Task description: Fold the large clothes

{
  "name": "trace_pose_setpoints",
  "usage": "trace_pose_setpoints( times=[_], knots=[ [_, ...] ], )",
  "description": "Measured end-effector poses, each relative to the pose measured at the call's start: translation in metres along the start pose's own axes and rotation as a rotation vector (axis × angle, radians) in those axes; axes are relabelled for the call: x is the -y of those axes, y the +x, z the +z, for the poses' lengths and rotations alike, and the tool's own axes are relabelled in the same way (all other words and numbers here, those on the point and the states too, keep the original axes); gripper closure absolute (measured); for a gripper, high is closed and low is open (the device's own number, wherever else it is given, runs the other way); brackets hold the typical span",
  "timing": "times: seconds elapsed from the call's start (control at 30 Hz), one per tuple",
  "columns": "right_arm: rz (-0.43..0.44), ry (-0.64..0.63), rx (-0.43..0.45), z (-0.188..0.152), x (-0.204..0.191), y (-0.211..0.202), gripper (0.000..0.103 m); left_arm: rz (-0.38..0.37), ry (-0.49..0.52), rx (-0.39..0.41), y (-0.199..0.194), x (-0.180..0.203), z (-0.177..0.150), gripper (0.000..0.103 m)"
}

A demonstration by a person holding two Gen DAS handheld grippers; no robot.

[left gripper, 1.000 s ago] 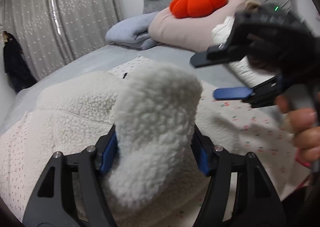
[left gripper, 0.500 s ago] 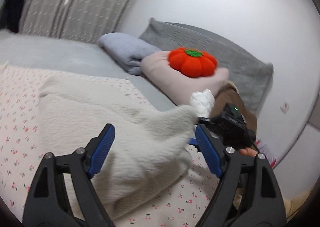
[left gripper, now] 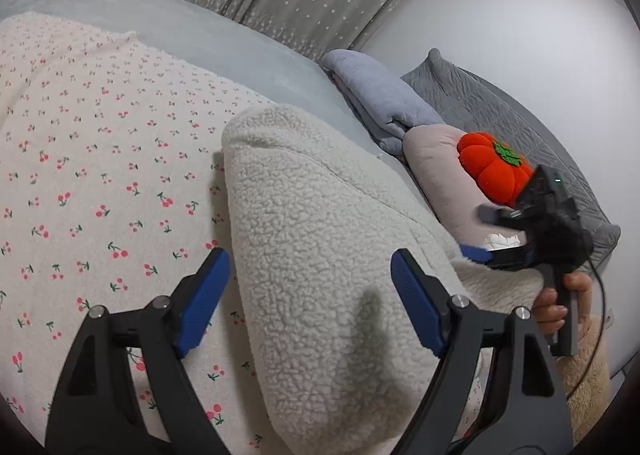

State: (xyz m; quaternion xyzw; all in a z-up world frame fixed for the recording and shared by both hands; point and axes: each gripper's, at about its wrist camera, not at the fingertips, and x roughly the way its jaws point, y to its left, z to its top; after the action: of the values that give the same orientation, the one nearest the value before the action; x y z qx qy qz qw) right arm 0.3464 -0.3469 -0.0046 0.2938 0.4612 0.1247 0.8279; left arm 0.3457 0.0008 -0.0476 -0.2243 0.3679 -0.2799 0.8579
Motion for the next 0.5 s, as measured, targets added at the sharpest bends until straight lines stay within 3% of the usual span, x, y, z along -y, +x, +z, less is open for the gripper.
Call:
trace_pose_setpoints(
  times=[0.03,0.07,0.1,0.13,0.17,0.2,0.3,0.37,0.43,0.5],
  knots=[
    [-0.051,0.007,-0.04,0.004,0.001,0.013,0.019,-0.004,-0.01,-0.005,0.001,-0.002,-0.001,0.02],
    [-0.083,0.016,-0.085,0.006,0.003,0.027,0.042,-0.007,-0.017,-0.01,0.002,-0.005,0.0,0.02],
    [-0.094,0.016,-0.118,0.006,0.004,0.036,0.078,-0.014,-0.019,-0.009,0.004,-0.005,-0.001,0.022],
    [-0.104,0.009,-0.135,0.005,0.003,0.041,0.082,-0.015,-0.015,-0.01,0.005,-0.003,0.0,0.031],
    [-0.116,-0.017,-0.114,0.002,-0.002,0.039,0.085,-0.011,-0.005,-0.002,0.005,0.0,-0.001,0.041],
    [-0.12,-0.046,-0.073,-0.002,-0.009,0.031,0.087,-0.014,0.005,0.001,0.004,0.002,-0.003,0.058],
    [-0.007,-0.041,0.093,-0.017,-0.006,-0.014,0.088,-0.059,0.031,-0.008,0.009,0.012,-0.009,0.069],
    [-0.039,-0.007,0.112,-0.03,0.016,-0.022,0.088,-0.068,0.069,-0.019,0.014,0.022,-0.014,0.07],
    [-0.072,0.01,0.074,-0.041,0.034,-0.017,0.084,-0.007,0.147,-0.009,0.018,0.034,-0.02,0.07],
    [-0.057,0.044,0.084,-0.05,0.045,-0.023,0.068,0.037,0.175,-0.001,0.02,0.038,-0.023,0.07]
  ],
)
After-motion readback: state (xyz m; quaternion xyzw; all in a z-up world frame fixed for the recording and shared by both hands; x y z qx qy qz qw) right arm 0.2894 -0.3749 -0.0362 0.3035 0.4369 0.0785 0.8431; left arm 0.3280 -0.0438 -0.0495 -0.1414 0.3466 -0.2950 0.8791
